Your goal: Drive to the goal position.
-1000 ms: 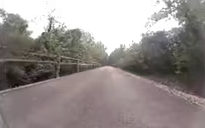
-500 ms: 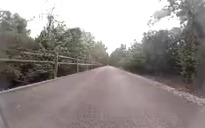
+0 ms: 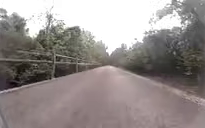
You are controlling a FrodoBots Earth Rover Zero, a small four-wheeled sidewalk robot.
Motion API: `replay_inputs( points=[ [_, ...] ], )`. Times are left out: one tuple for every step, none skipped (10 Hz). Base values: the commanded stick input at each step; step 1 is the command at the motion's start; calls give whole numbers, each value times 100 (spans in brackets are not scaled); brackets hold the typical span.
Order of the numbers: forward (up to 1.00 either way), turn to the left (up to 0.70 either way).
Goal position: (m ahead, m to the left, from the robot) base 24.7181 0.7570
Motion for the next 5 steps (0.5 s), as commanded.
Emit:
replay_inputs(
  points=[
    [70,0],
    [70,0],
    [70,0],
    [70,0],
    [70,-1]
  ],
)
